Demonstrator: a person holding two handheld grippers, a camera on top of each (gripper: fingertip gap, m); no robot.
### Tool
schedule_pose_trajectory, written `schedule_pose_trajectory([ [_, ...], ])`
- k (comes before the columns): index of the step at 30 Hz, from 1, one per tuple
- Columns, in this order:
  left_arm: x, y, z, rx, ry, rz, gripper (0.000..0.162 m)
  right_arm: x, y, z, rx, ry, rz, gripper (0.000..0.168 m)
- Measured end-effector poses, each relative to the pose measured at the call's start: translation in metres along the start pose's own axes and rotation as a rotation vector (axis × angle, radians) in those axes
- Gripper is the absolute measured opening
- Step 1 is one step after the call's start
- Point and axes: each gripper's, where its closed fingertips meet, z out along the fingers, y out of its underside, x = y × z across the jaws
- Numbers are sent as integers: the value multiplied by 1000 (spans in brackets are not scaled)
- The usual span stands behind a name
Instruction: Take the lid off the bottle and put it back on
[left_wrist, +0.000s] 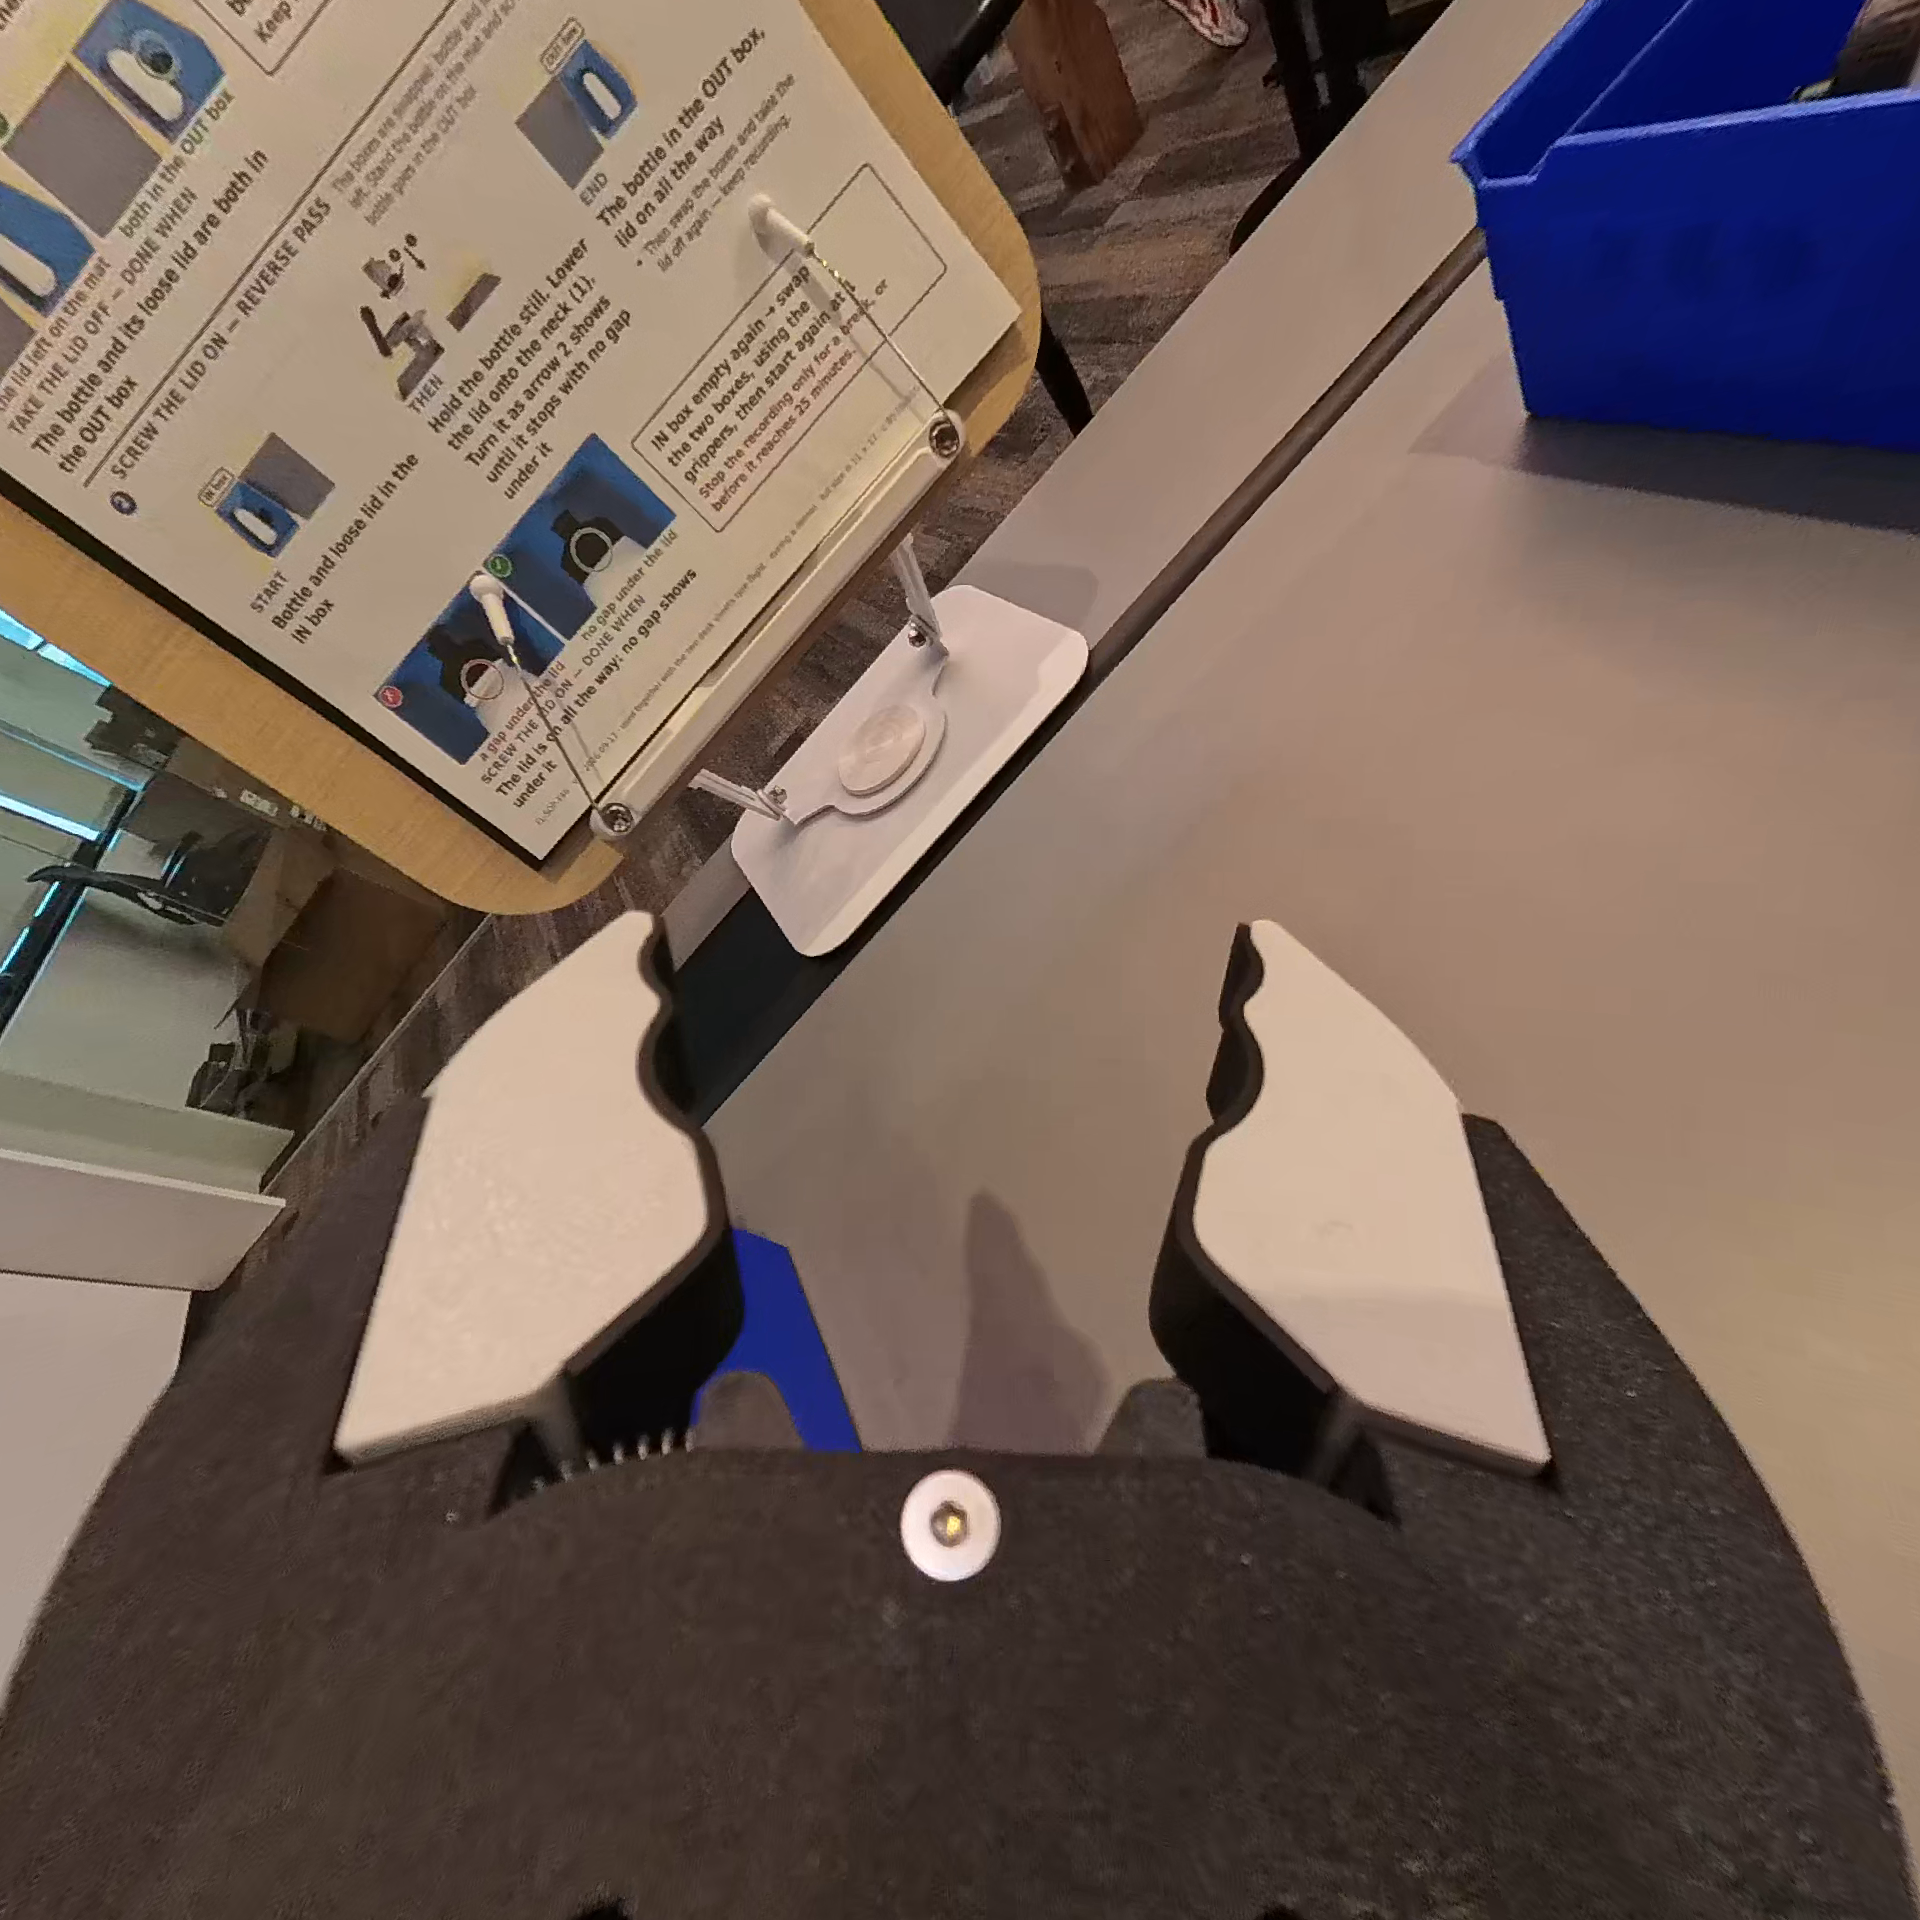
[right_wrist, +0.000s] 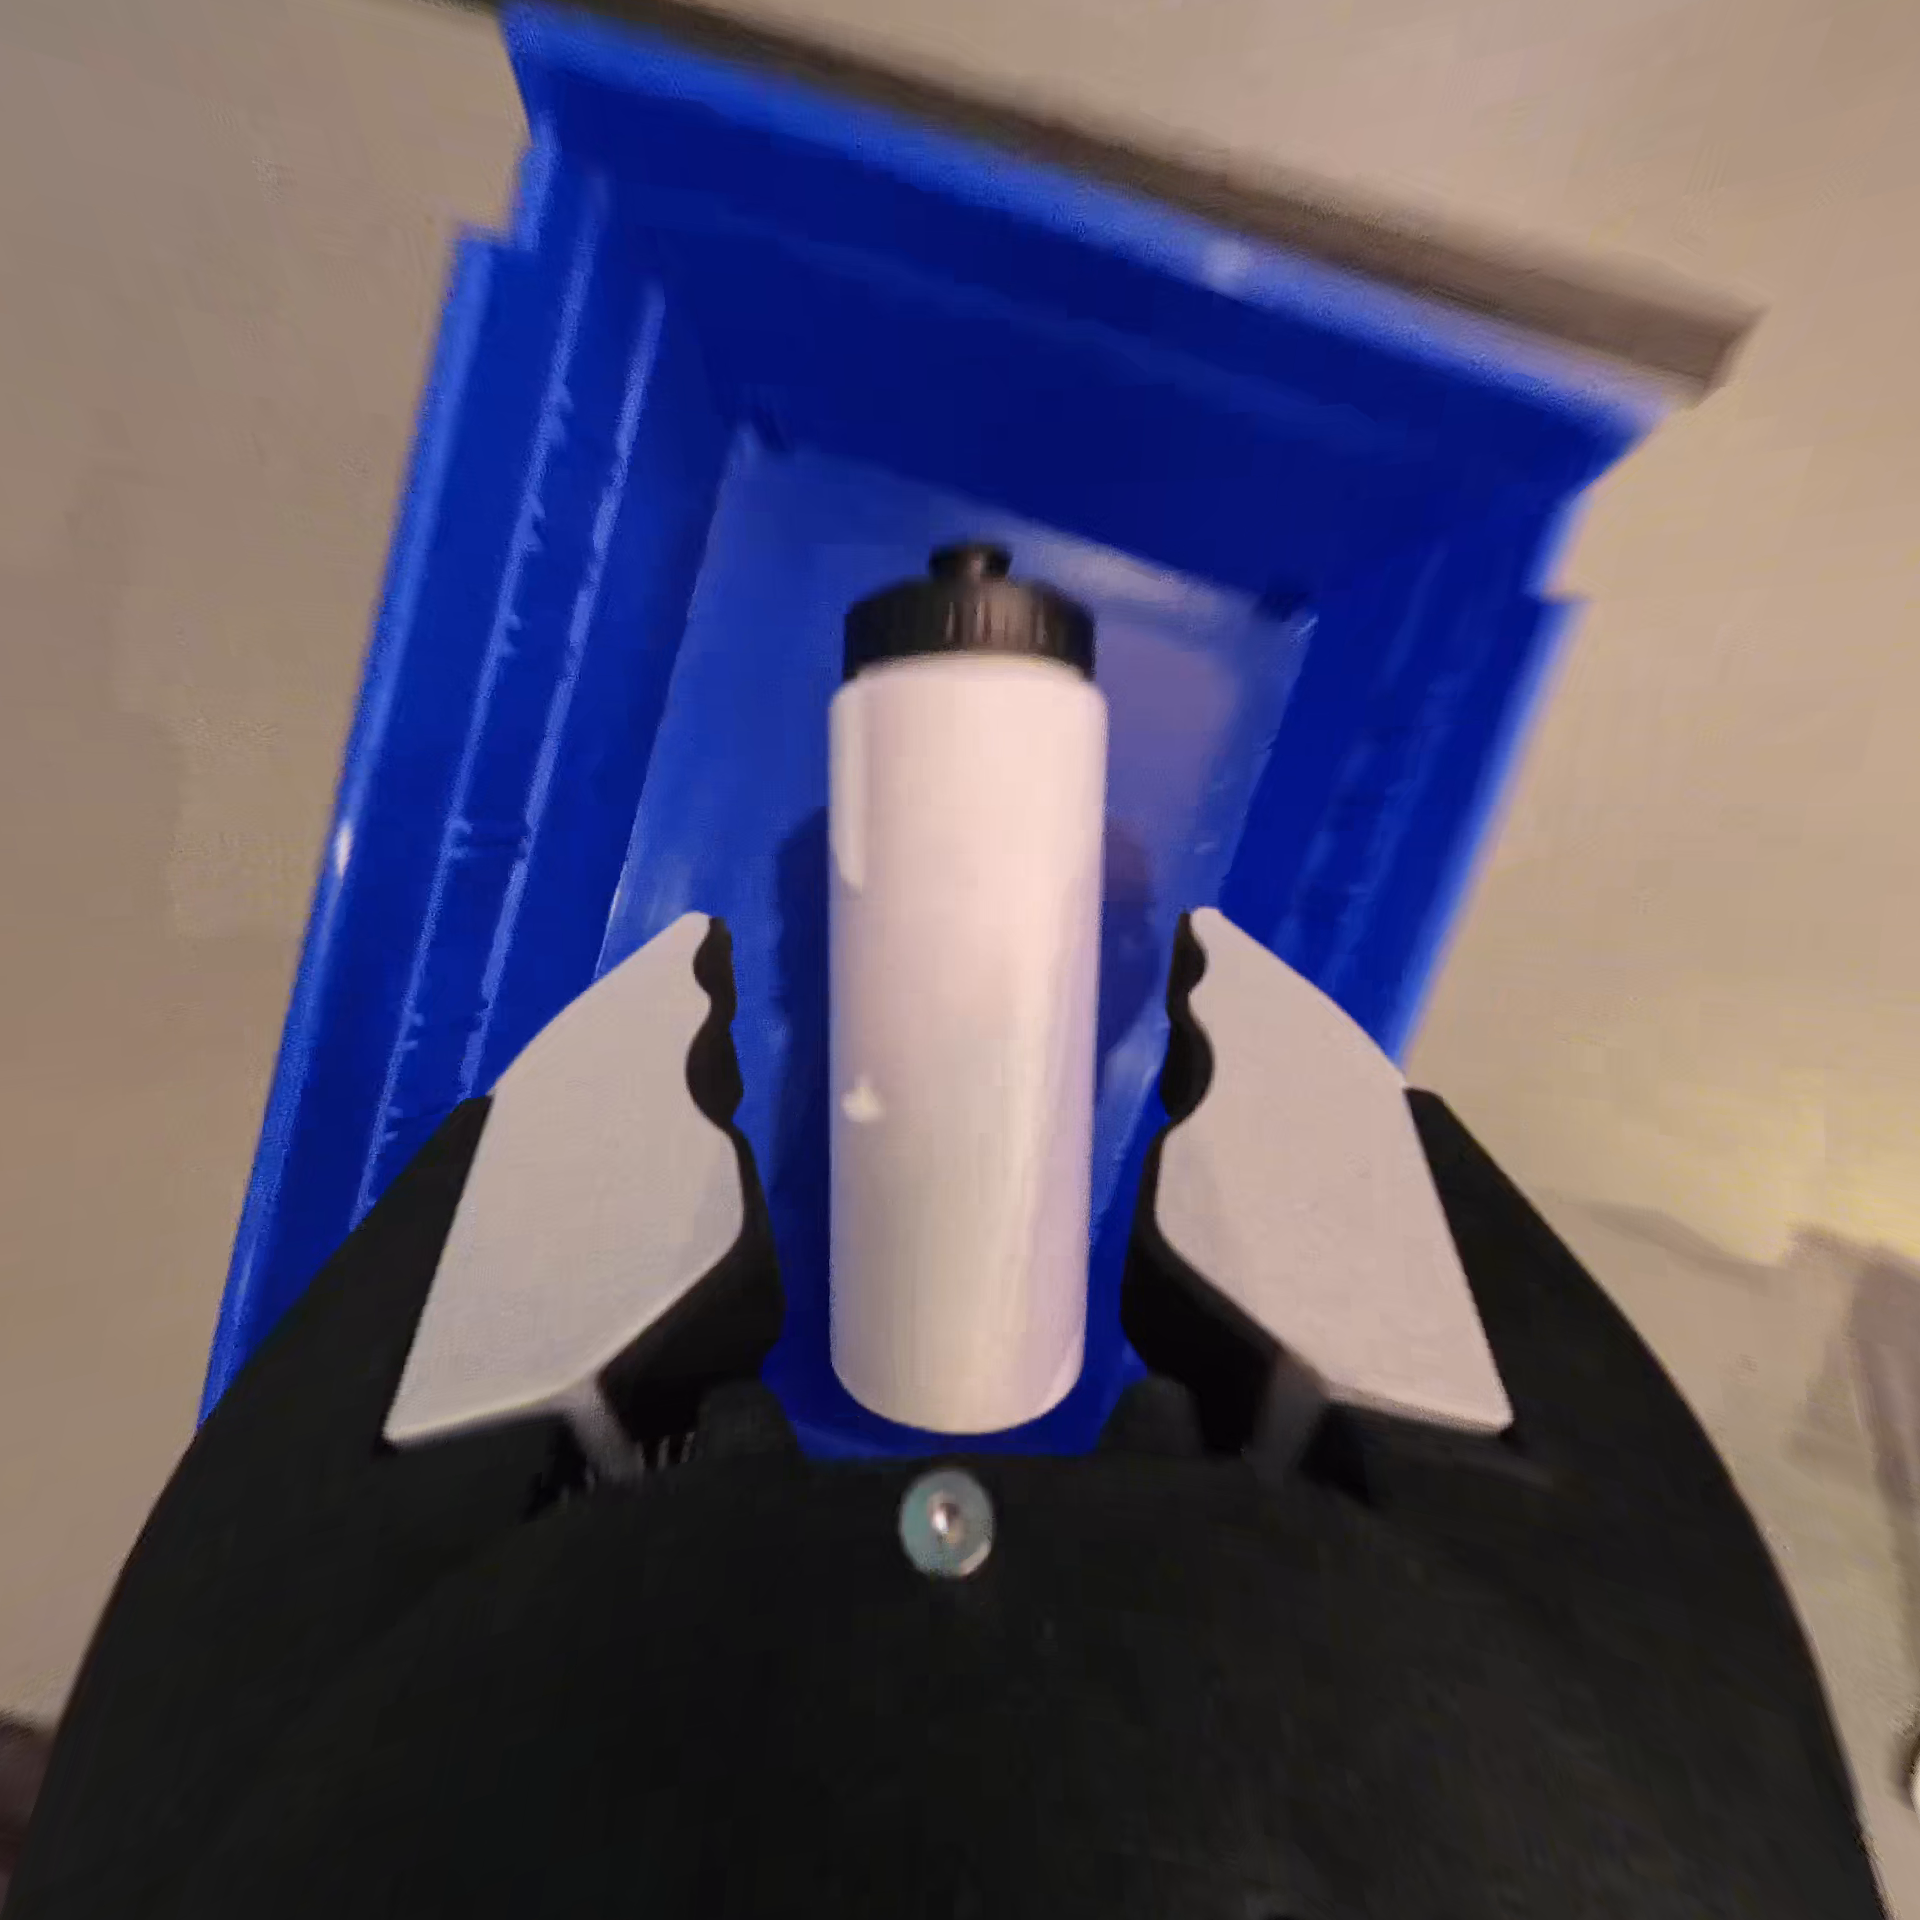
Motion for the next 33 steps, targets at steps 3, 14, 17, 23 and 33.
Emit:
schedule_pose_trajectory([
  [3, -2, 0, 0, -1, -2, -6, 100, 39, -12, -40, 200, 146, 36, 82],
  [14, -32, 12, -3, -74, -110, -2, 102, 90, 68, 13, -161, 71, 217, 76],
  [17, -69, 28, -13, -148, -194, -43, 97, 90, 79, 27, -241, 68, 220, 68],
  [23, -185, 146, -63, -522, -314, -417, 99, 86, 93, 41, -326, 6, 259, 53],
  [33, -211, 305, -101, -830, -183, -872, 74, 65, 93, 50, -381, -92, 255, 7],
])
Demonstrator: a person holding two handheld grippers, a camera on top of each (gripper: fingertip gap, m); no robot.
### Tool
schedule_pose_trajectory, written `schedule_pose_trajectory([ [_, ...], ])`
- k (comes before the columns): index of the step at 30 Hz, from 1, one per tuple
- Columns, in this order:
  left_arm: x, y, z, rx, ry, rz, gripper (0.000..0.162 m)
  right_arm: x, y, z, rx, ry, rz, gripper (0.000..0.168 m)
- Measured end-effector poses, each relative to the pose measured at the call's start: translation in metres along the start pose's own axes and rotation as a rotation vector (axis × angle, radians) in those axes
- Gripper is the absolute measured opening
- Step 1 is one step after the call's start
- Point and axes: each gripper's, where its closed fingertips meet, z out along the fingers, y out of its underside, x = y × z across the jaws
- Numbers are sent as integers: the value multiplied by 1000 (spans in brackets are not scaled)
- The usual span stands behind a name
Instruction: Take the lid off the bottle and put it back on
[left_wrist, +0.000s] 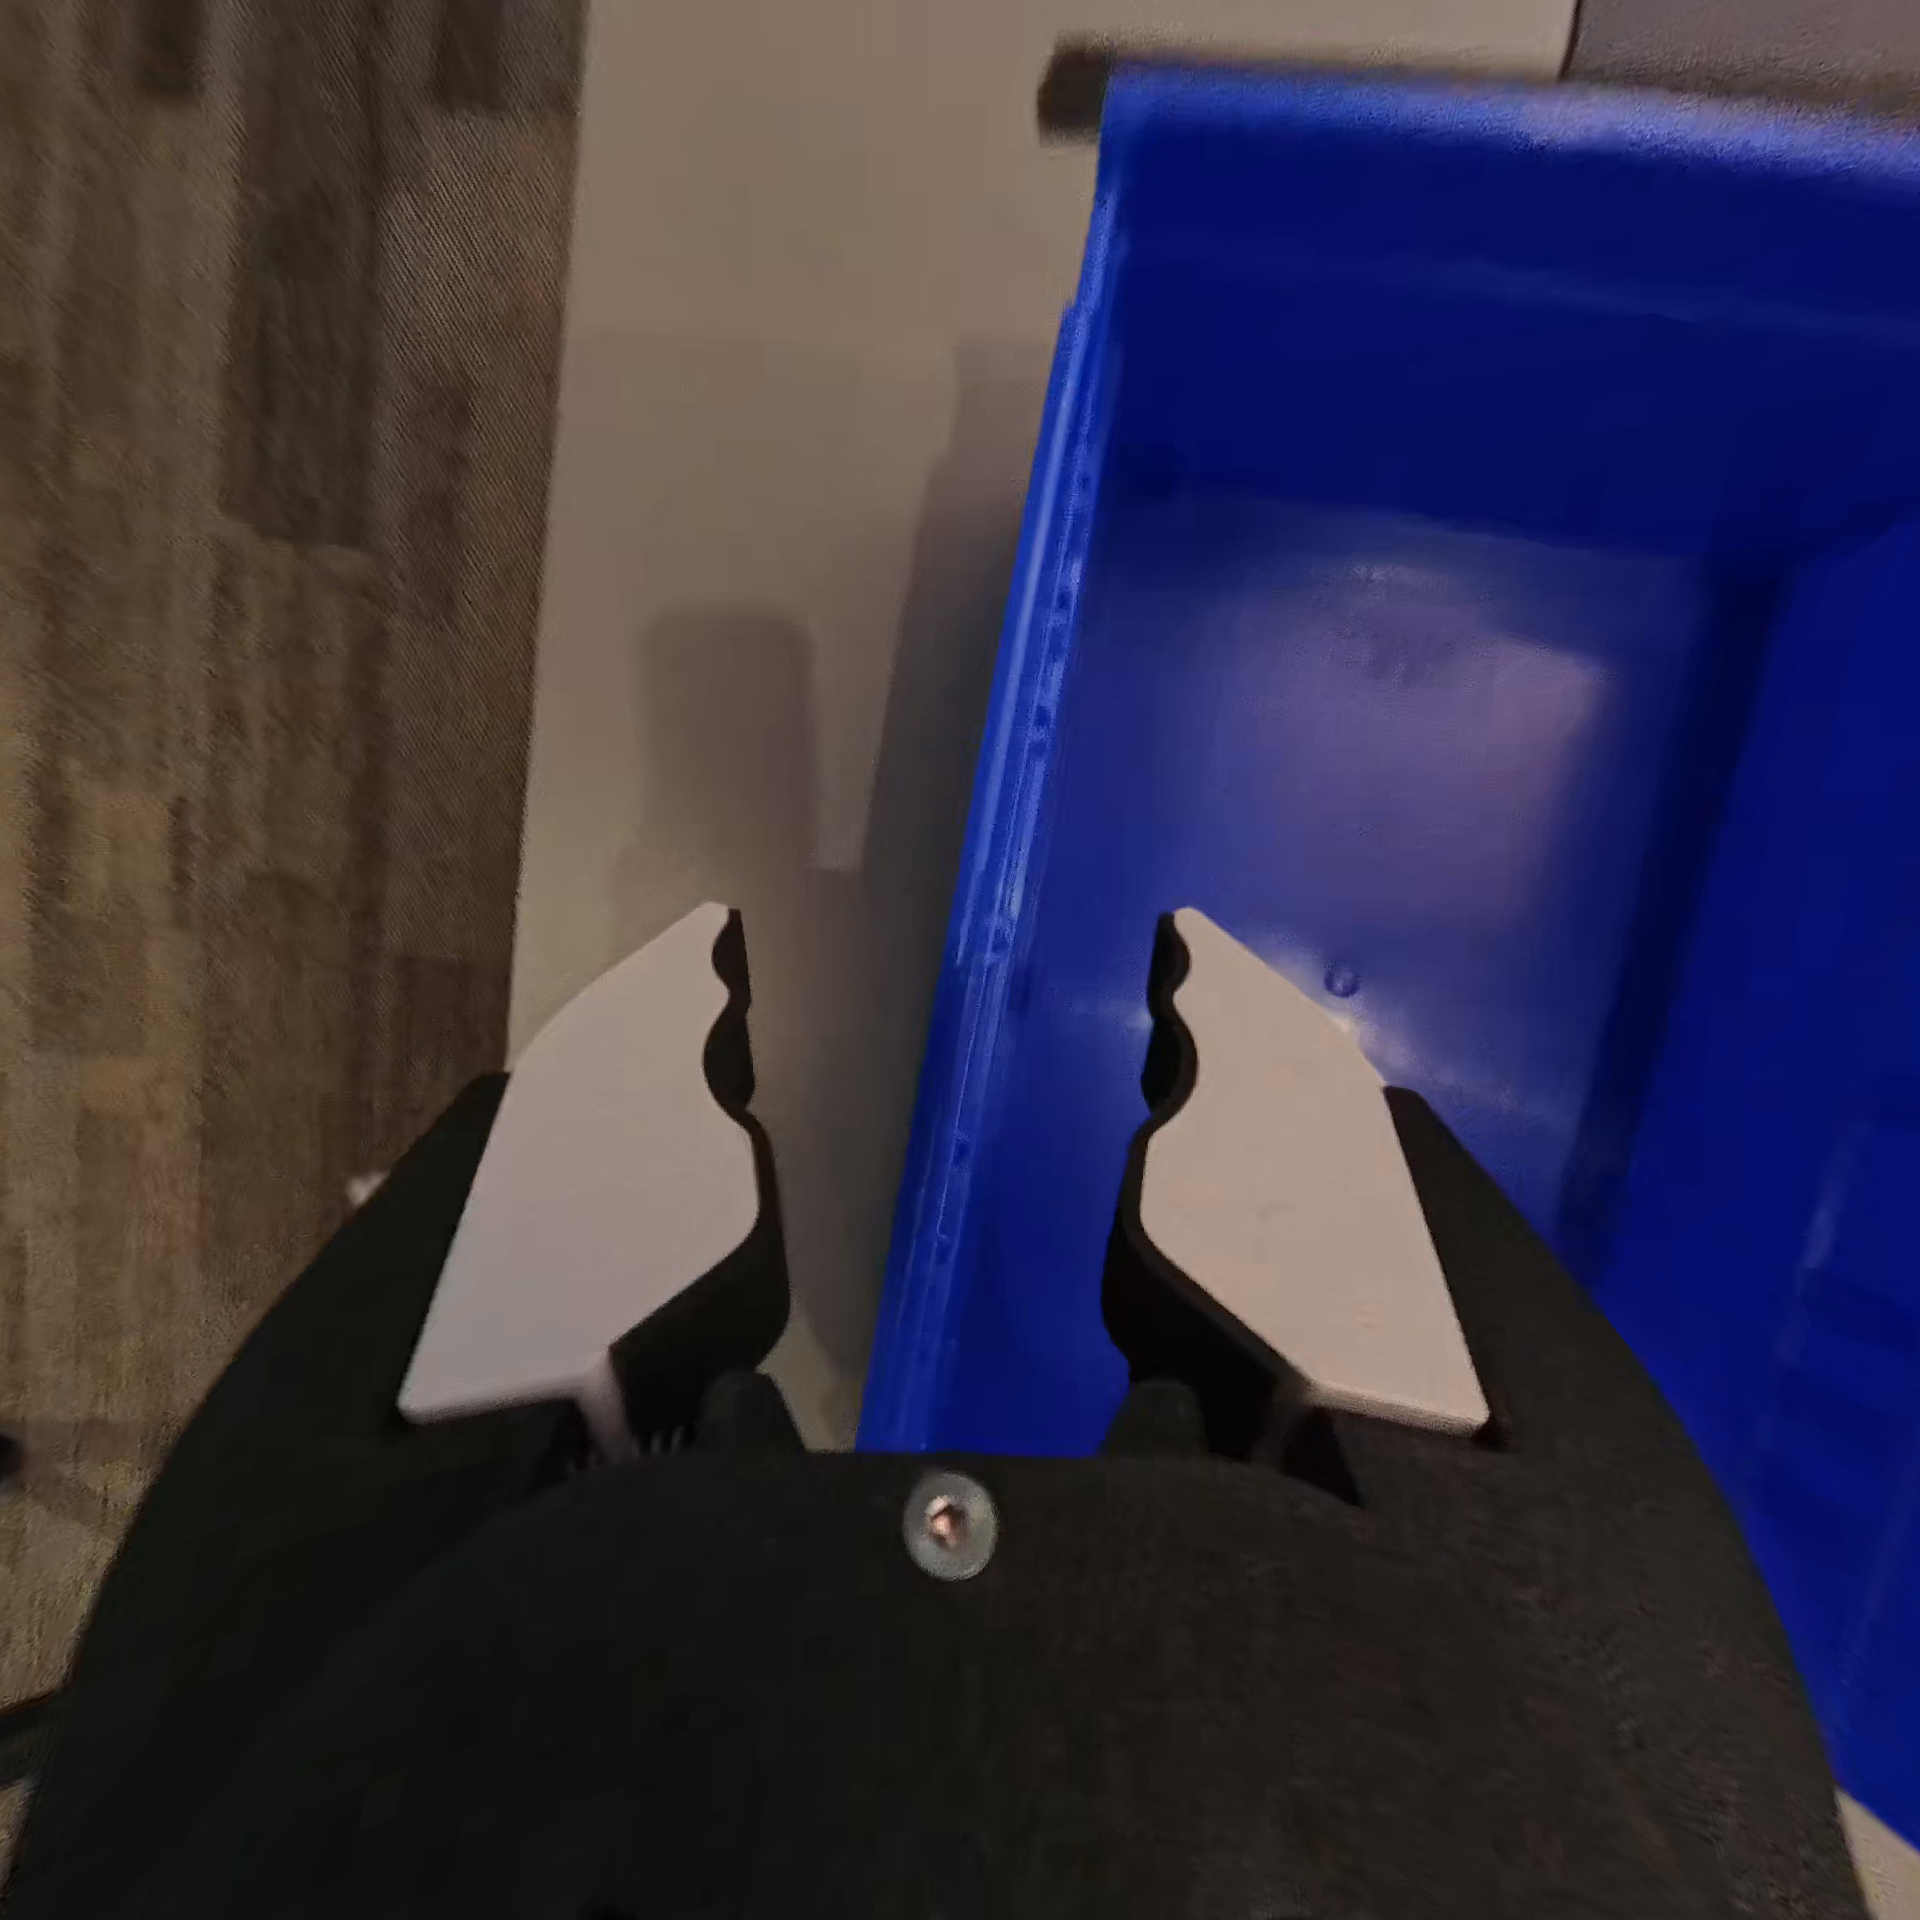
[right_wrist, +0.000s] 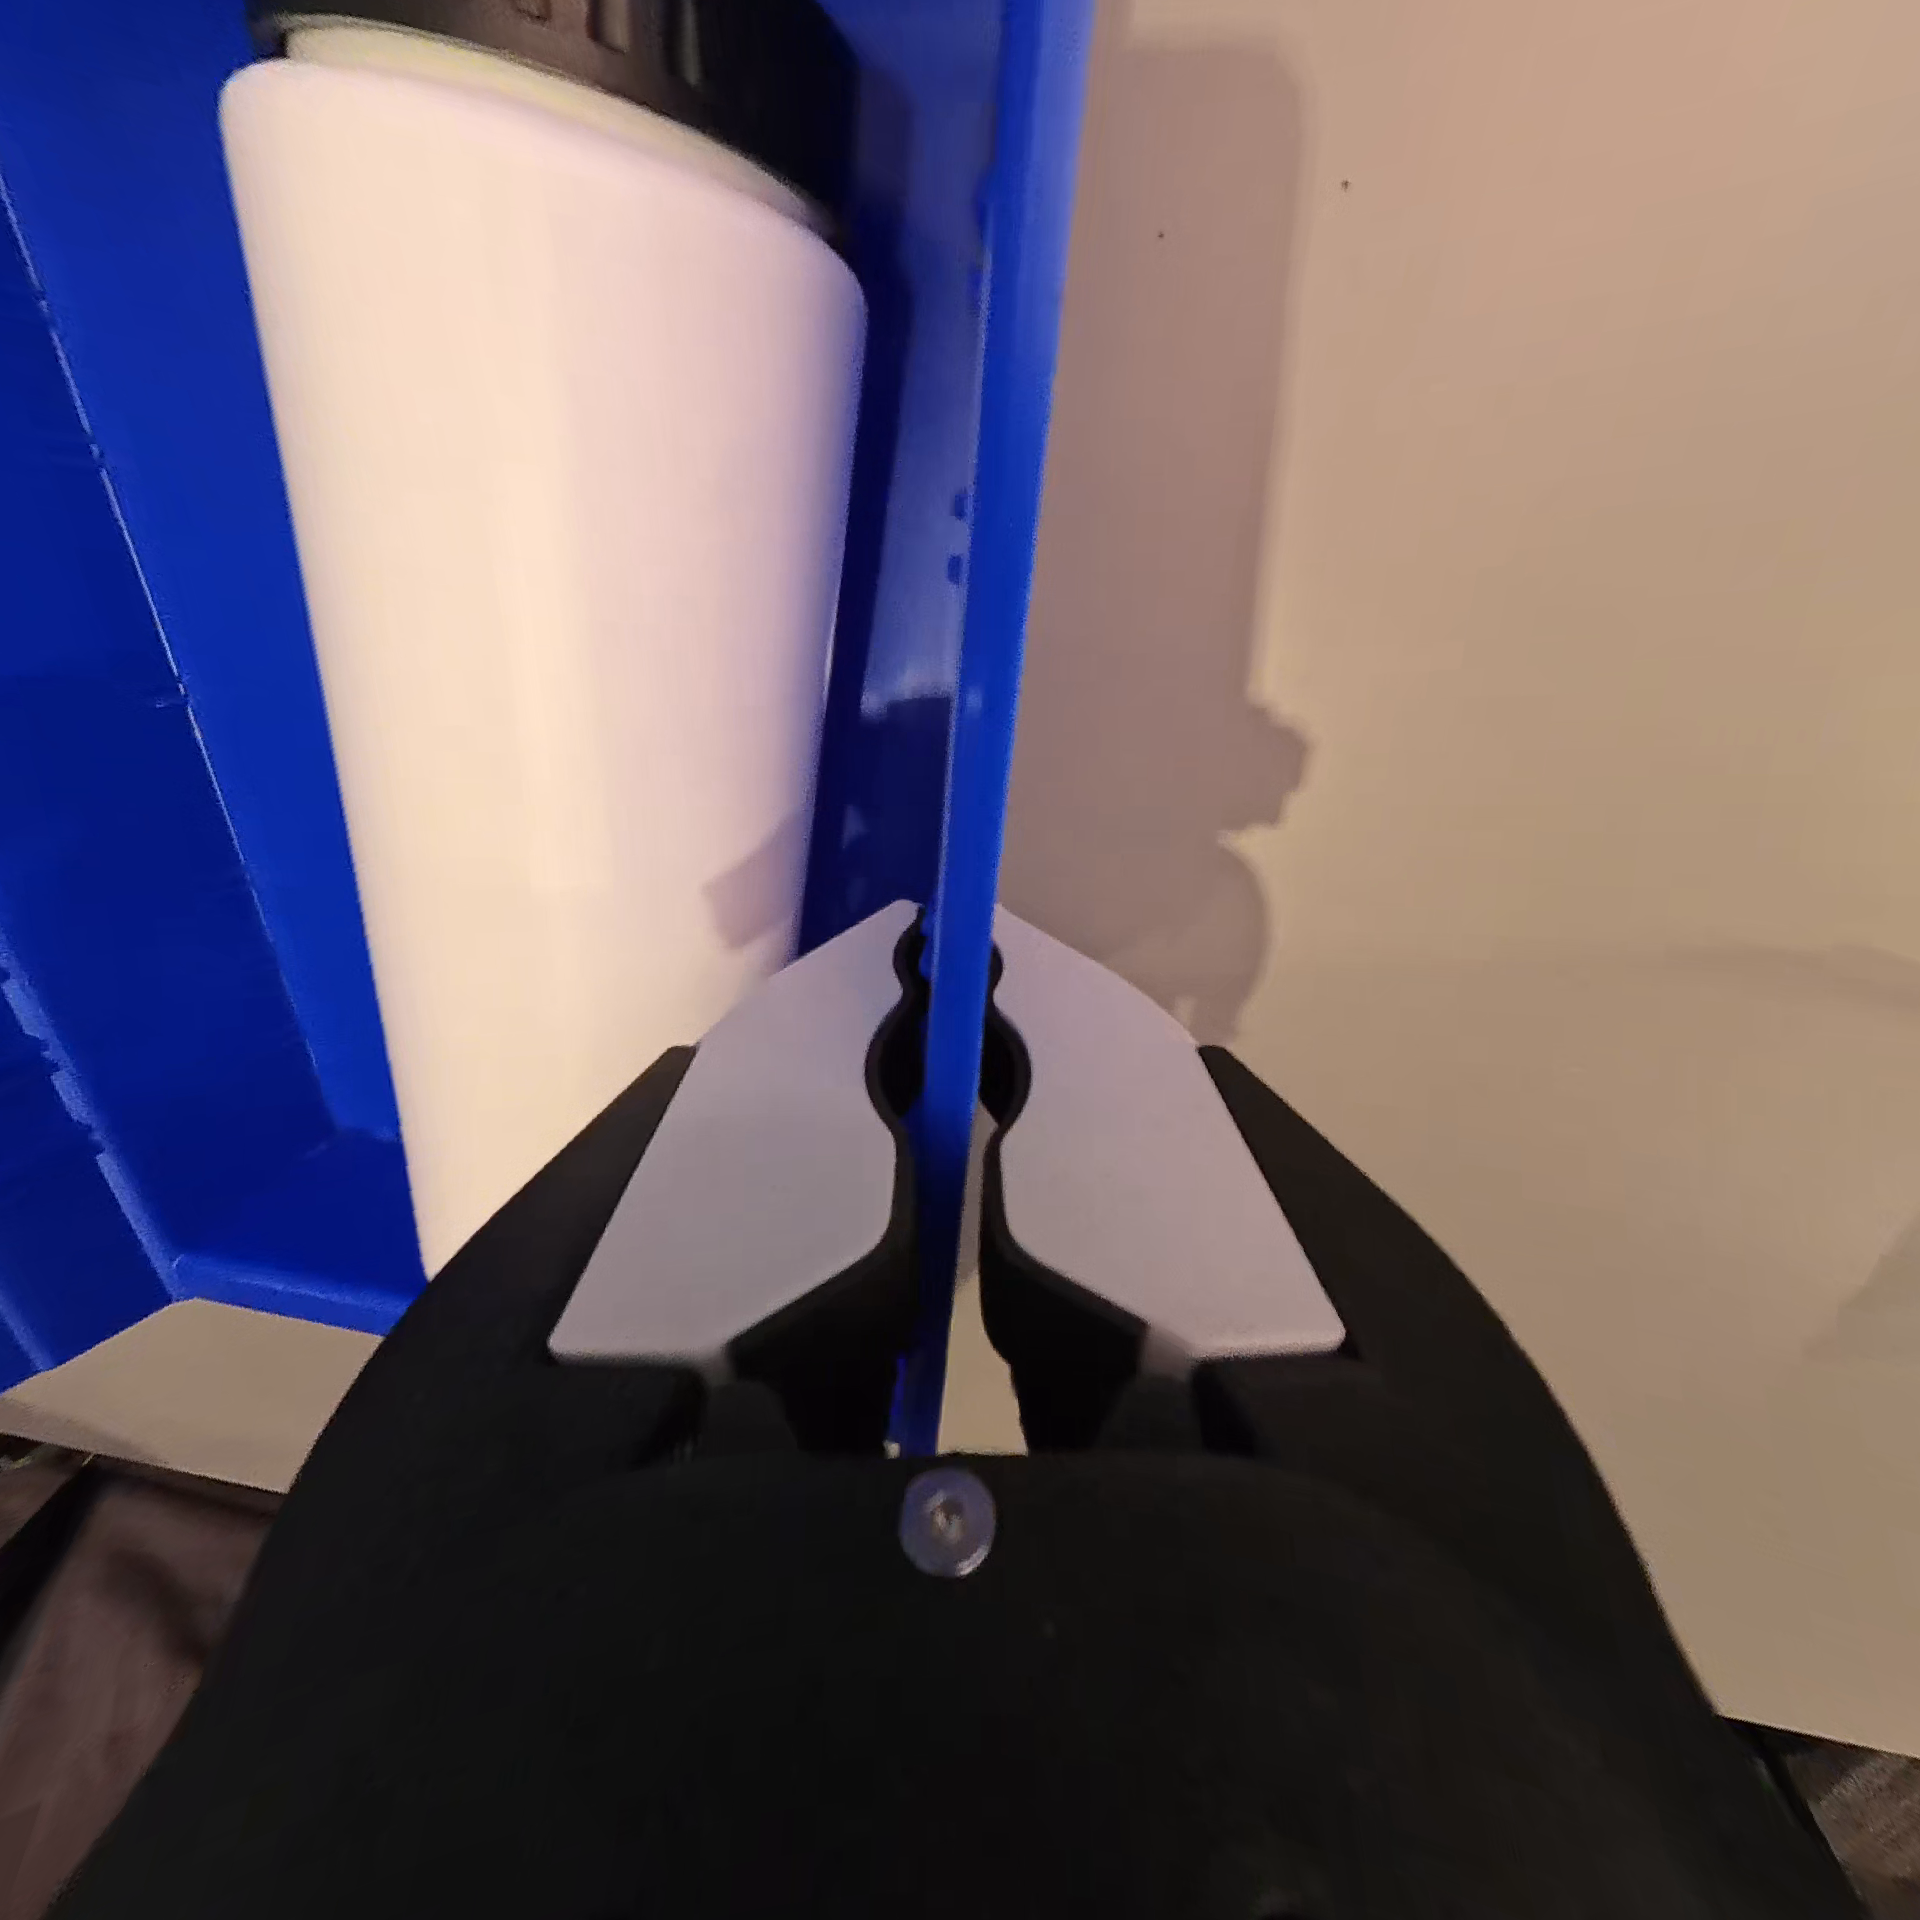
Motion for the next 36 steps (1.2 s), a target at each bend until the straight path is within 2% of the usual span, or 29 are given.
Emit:
schedule_pose_trajectory([
  [6, -1, 37, 31, -216, 57, 10, 63, -1, 1, 0, -5, 2, 5, 7],
  [9, -1, 52, 43, -309, 61, 18, 46, -1, 1, 0, -8, 2, 3, 7],
  [11, 5, 58, 47, -357, 81, 37, 21, -2, 2, 0, -10, 0, 3, 7],
  [13, 8, 57, 47, -362, 71, 35, 20, -4, 2, 0, -16, -5, 2, 7],
  [18, 64, 53, 44, -380, 239, 90, 7, -29, 0, 4, -39, -20, -25, 7],
  [26, 166, 57, 34, -391, 223, 364, 19, -114, -3, 18, -68, -29, -96, 7],
  [31, 236, 71, 19, -380, 341, 505, 32, -172, 7, 25, -142, -58, -197, 10],
  [36, 255, 79, 13, -373, 319, 567, 37, -183, -15, 30, -144, 20, -195, 12],
])
